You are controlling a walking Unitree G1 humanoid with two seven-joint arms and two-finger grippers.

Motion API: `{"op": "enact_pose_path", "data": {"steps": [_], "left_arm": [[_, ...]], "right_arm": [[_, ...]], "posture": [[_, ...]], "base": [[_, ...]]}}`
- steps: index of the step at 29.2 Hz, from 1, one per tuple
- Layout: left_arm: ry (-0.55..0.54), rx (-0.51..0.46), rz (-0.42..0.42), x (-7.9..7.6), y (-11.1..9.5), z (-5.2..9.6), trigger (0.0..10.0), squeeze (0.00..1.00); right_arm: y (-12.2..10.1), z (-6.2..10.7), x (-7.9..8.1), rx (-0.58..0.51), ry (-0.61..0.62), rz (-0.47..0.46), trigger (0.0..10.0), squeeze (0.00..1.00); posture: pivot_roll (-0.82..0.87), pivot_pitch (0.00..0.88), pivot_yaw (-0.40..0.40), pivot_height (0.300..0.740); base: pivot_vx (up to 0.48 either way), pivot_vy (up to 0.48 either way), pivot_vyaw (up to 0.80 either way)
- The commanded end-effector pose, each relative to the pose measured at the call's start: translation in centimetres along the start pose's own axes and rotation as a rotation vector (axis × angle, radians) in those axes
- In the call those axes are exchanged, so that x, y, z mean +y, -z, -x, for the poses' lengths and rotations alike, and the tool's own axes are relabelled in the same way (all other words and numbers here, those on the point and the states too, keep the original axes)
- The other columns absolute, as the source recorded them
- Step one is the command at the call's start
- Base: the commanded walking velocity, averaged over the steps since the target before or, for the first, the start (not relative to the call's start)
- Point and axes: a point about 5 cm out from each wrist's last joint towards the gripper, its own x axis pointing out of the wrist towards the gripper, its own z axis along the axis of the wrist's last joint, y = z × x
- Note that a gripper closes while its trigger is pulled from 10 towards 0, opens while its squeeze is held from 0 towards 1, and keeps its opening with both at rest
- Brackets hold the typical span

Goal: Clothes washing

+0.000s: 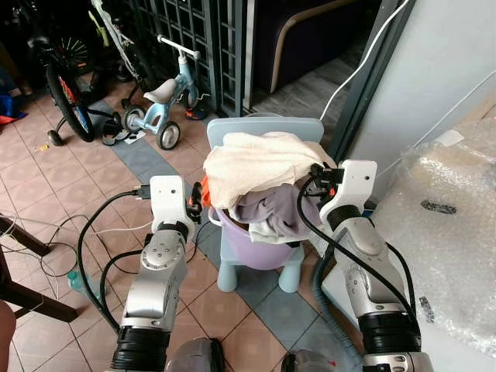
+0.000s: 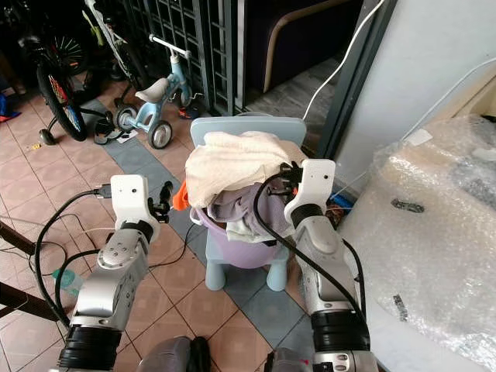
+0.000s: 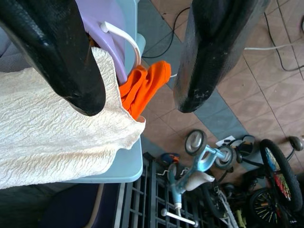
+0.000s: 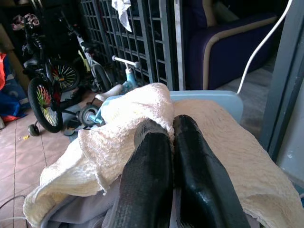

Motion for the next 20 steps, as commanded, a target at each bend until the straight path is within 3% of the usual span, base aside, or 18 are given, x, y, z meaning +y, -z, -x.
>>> {"op": "enact_pose_path", "data": {"steps": [1,2,3,7,11,13,20], "left_arm": [[0.019,-0.018,-0.011,-0.6,-0.5,0.1,10.0,0.00],[0.032,-0.024,-0.004,-0.7,-0.6,0.0,10.0,0.00],[0.032,-0.029,-0.005,-0.7,-0.7,-0.1,10.0,0.00],[0.032,-0.033,-0.008,-0.8,-0.8,-0.1,10.0,0.00],[0.036,-0.038,-0.014,-0.9,-0.9,-0.2,10.0,0.00],[0.036,-0.040,-0.015,-0.9,-0.9,-0.2,10.0,0.00],[0.034,-0.044,-0.012,-0.8,-0.9,-0.3,10.0,0.00]], "right_arm": [[-1.7,-0.3,-0.1,-0.063,0.010,-0.008,10.0,0.00],[-2.9,-0.2,-0.4,-0.147,0.037,-0.012,10.0,0.00],[-3.7,-0.7,-0.7,-0.155,0.065,0.089,10.0,0.00],[-5.9,-1.9,-2.0,-0.188,0.137,0.195,10.0,0.00],[-8.8,-2.8,-4.5,-0.280,0.263,0.252,10.0,0.00],[-9.0,-2.8,-4.8,-0.286,0.278,0.256,10.0,0.00],[-11.9,-3.0,-8.7,-0.345,0.497,0.324,10.0,0.00]], "posture": [[-0.06,0.060,0.038,0.740],[-0.06,0.059,0.039,0.740],[-0.06,0.058,0.040,0.740],[-0.06,0.055,0.042,0.740],[-0.06,0.054,0.041,0.740],[-0.06,0.054,0.040,0.740],[-0.05,0.048,0.040,0.740]], "base": [[0.000,0.000,0.00],[0.000,0.000,0.00],[0.000,0.000,0.00],[0.000,0.000,0.00],[0.000,0.000,-0.78],[0.000,0.000,-0.78],[0.000,0.000,-0.78]]}}
